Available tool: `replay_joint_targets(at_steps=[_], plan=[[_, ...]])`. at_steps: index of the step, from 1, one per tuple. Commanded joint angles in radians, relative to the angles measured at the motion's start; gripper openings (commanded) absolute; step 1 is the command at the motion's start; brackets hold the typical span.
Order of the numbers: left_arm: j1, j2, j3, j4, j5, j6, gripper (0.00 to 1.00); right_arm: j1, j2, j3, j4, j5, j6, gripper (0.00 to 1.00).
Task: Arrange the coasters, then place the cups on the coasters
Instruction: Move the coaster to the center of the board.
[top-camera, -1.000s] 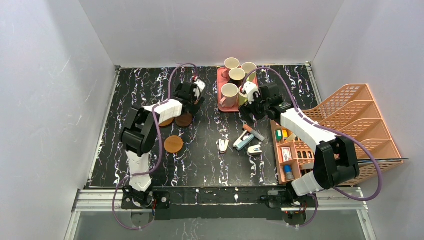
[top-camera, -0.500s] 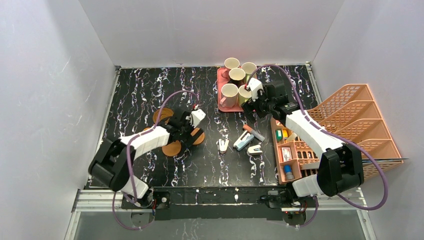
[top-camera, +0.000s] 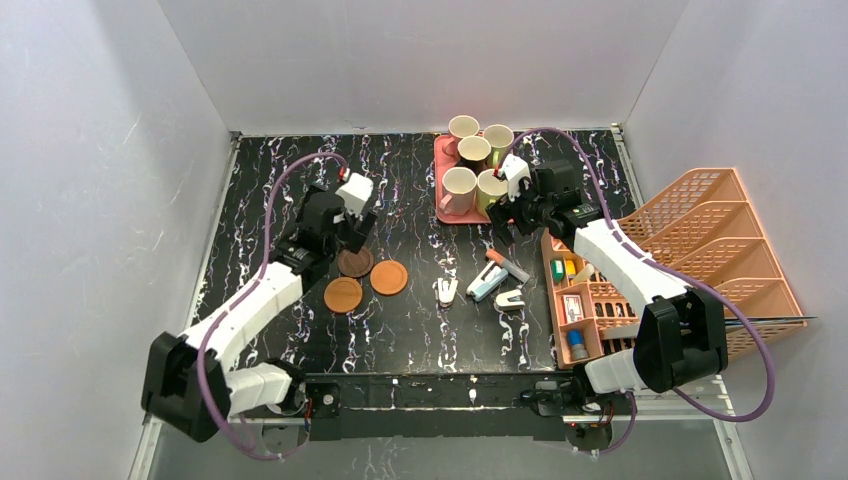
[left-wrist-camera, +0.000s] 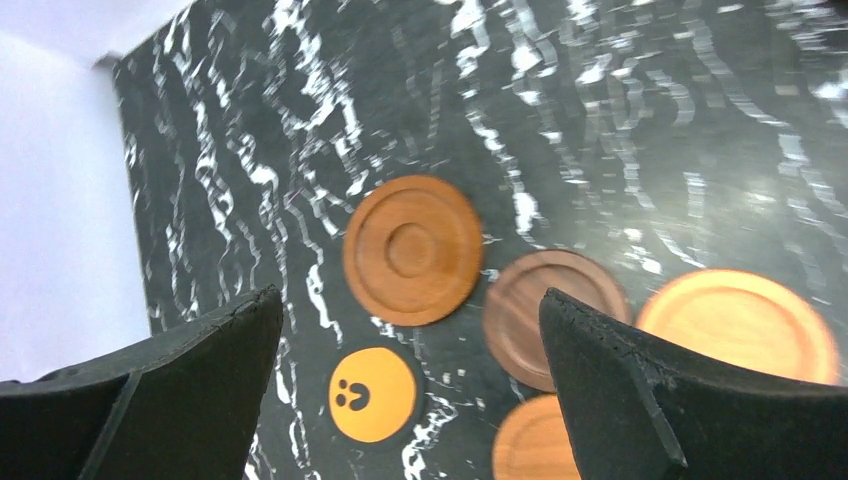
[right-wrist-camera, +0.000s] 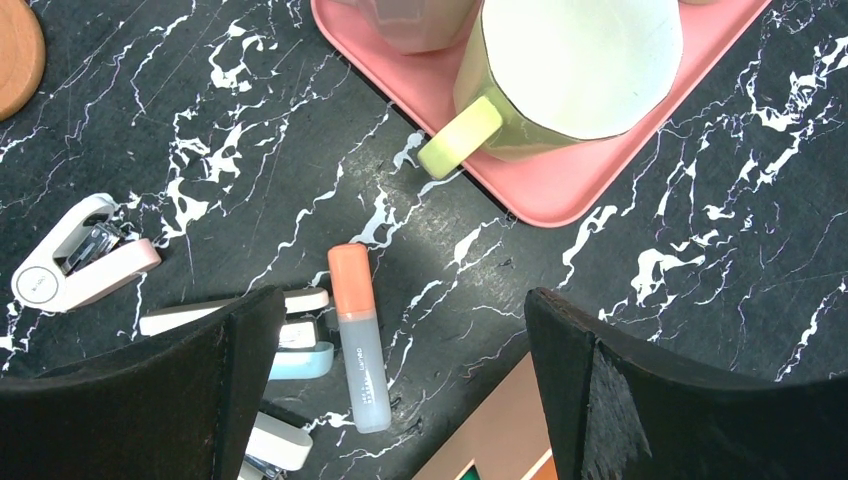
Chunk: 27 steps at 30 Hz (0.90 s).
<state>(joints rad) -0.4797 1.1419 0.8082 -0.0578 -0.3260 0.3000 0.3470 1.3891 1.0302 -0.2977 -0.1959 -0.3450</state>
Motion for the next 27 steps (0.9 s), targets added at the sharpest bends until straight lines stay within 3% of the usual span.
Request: replay_joint_targets(at_steps=[1,5,10,27], plan=[[0.119,0.132,0.022,0.047,-0.12,-0.031,0.98,-0.003,-0.018,0.027,0.001,-0.024,0.006,0.98],[0.243,0.277,0.084,0.066,-0.101,-0.048,0.98,-0.003,-0.023,0.027,0.001,-0.025,0.005,0.98],[0.32,0.395,0.121,0.103,-0.059,-0.049,0.98,-0.003,-0.025,0.024,0.004,-0.023,0.005,0.98],[0.332,0.707,0.245,0.113,0.014,-0.053,0.98,-0.004,-0.01,0.027,0.007,-0.01,0.005,0.98]])
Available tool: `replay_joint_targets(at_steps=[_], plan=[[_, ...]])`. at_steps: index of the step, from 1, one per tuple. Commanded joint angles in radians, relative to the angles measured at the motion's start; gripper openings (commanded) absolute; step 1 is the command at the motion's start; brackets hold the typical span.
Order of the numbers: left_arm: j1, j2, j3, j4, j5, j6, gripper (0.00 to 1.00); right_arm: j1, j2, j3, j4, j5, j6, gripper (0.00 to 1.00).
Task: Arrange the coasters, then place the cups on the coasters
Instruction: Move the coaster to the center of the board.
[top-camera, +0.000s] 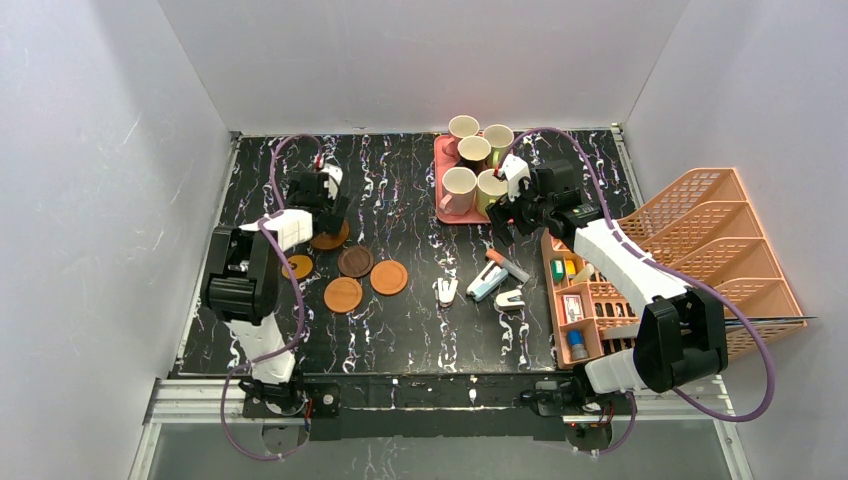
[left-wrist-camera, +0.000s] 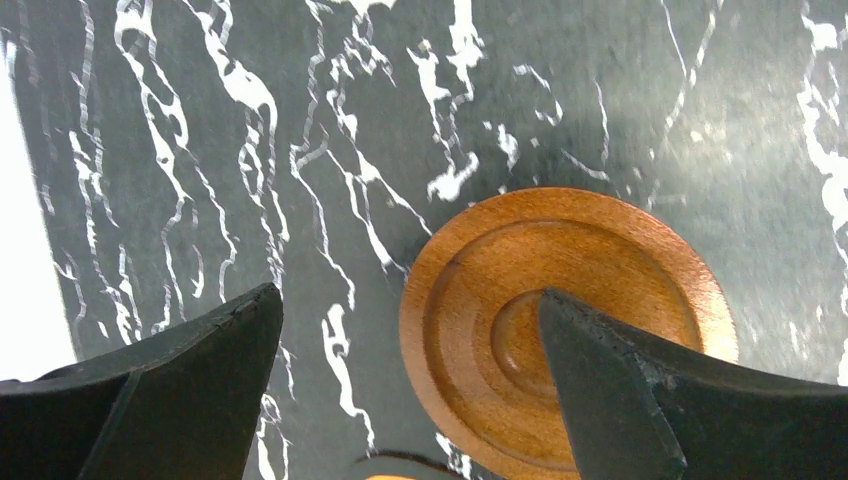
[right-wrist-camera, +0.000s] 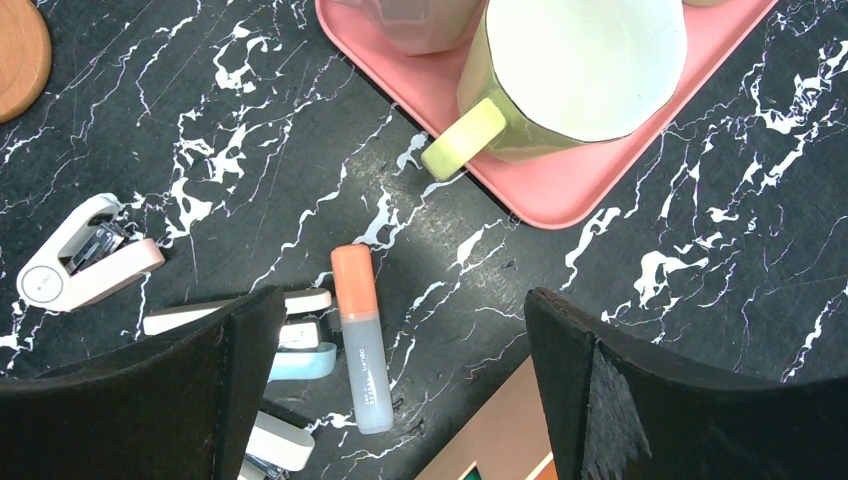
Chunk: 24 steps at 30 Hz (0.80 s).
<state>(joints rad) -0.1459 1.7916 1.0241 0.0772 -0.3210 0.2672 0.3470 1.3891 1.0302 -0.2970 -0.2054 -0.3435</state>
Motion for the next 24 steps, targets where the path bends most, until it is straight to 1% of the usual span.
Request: replay_joint_targets(at_steps=[1,5,12,16,19,22,23,24], plan=[[-0.009,0.074,0.037,-0.022,0.002,-0.019,0.98,-0.003,-0.006,0.029,0.004,0.004,0.003,0.98],[-0.068,0.112,0.06,-0.018,-0.023,-0.002,0.98,-0.003,0.002,0.026,0.008,0.005,0.0,0.98],[-0.251,0.169,0.09,-0.012,-0.085,0.052,0.98,-0.004,0.006,0.025,0.011,0.017,-0.005,0.98],[-0.323,0.238,0.168,-0.046,-0.127,0.051,0.98,-0.003,0.008,0.023,0.01,0.028,-0.008,0.98],[-0.355,0.275,0.205,-0.051,-0.184,0.055,0.98,-0.003,0.011,0.024,0.01,0.025,-0.009,0.98],[-0.354,0.291,0.246,-0.023,-0.362,0.027,0.98,-0.006,0.008,0.022,0.01,0.031,-0.01,0.98],[-0.35,0.281,0.253,-0.013,-0.402,0.022,0.98,-0.005,0.004,0.018,0.014,0.026,-0.011,0.98],[-0.34,0.255,0.244,0.002,-0.409,0.015,0.98,-0.006,0.002,0.018,0.014,0.019,-0.011,0.98]])
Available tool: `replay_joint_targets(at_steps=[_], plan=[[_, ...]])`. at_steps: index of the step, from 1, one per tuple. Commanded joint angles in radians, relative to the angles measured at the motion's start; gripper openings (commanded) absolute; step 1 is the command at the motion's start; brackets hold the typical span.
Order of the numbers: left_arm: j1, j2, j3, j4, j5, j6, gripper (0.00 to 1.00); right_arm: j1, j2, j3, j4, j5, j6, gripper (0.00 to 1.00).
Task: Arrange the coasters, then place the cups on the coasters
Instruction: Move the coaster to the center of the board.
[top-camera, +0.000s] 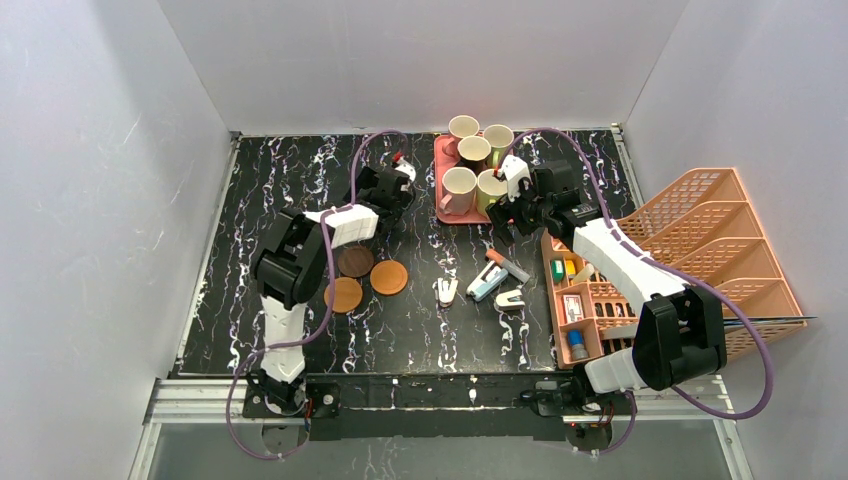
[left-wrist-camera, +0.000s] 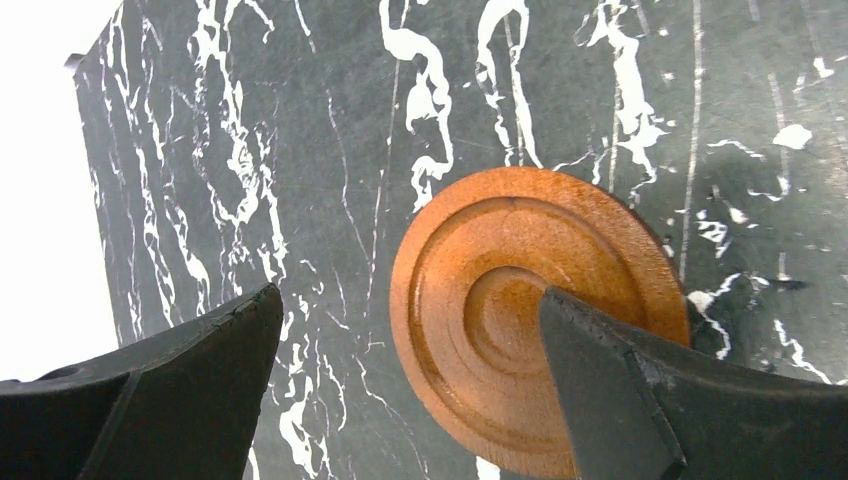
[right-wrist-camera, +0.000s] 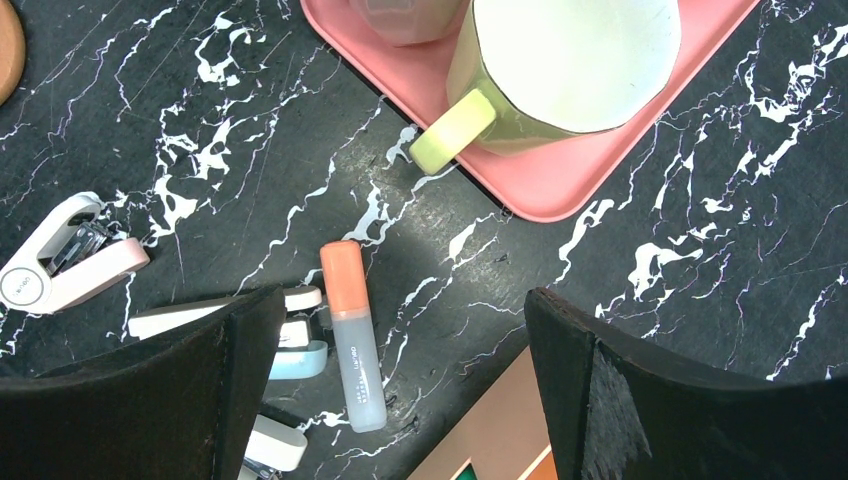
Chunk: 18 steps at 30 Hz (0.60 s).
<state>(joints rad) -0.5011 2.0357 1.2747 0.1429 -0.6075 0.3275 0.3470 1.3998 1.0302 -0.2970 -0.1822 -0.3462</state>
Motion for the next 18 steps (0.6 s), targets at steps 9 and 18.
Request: replay_joint_targets(at_steps=[9,18], plan=[[0.156,-0.586,-0.274,-0.003,0.103,-0.2,0.98,-0.006,-0.01,0.021,0.011,0.005,-0.011,0.98],[0.287,-0.706,-0.411,-0.243,0.025,-0.172,0.98,-0.008,-0.034,0.021,0.011,-0.004,-0.013,0.98]])
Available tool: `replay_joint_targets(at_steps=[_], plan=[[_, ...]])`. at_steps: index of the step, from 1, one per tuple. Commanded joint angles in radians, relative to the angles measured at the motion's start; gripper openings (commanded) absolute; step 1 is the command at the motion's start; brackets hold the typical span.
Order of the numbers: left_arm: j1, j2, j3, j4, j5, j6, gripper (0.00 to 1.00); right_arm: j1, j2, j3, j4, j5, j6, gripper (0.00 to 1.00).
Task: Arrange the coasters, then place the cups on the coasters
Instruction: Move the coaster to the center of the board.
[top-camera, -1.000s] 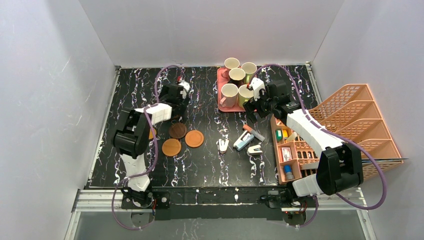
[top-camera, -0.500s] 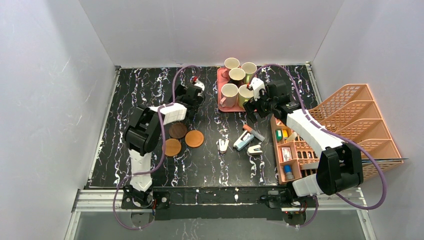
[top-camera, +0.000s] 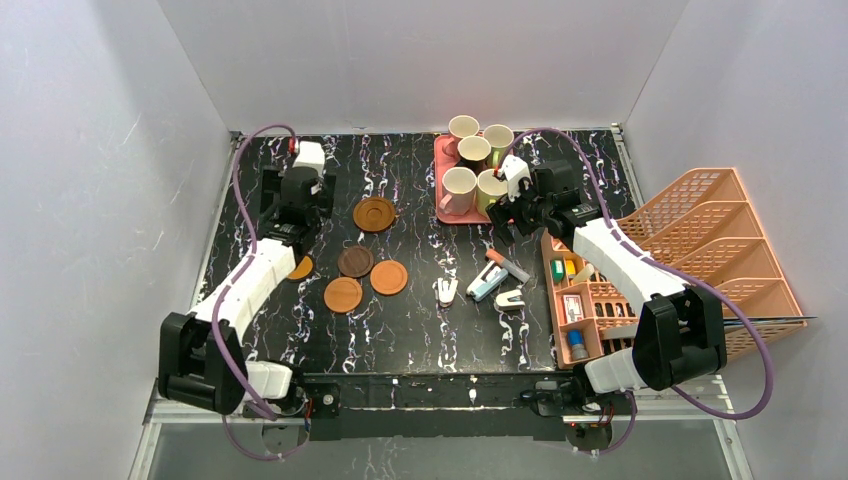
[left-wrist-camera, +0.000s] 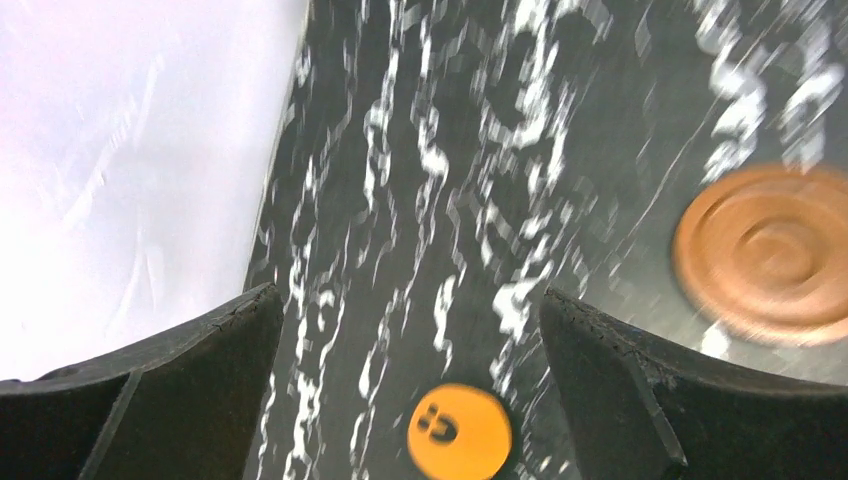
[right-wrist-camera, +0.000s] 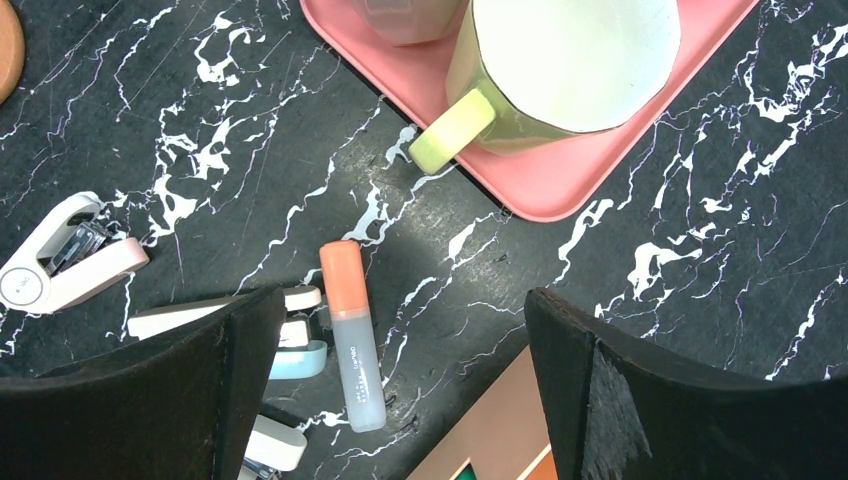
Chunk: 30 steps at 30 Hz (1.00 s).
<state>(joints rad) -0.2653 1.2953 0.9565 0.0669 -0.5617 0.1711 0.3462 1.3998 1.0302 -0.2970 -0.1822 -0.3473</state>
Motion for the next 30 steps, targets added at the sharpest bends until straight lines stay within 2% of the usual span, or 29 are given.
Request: replay_joint_targets(at_steps=[1,8,17,25,30], plan=[[0.067,0.027,-0.117,-0.17,-0.017,-0.013,0.98,-0.006,-0.036,0.02,0.01,-0.004,-0.012,0.98],[0.15,0.012,-0.236,-0.205,0.096,-0.002,0.98,-0.007,-0.036,0.019,0.009,-0.006,-0.012,0.98],[0.239,0.082,-0.255,-0.338,0.317,0.013,0.98,-0.007,-0.042,0.019,0.01,-0.004,-0.012,0.98],[0.252,0.114,-0.256,-0.358,0.321,0.067,0.95,-0.006,-0.044,0.018,0.011,-0.005,-0.012,0.98],[0.253,0.133,-0.266,-0.358,0.26,0.088,0.94,-0.006,-0.042,0.018,0.012,-0.002,-0.012,0.98]])
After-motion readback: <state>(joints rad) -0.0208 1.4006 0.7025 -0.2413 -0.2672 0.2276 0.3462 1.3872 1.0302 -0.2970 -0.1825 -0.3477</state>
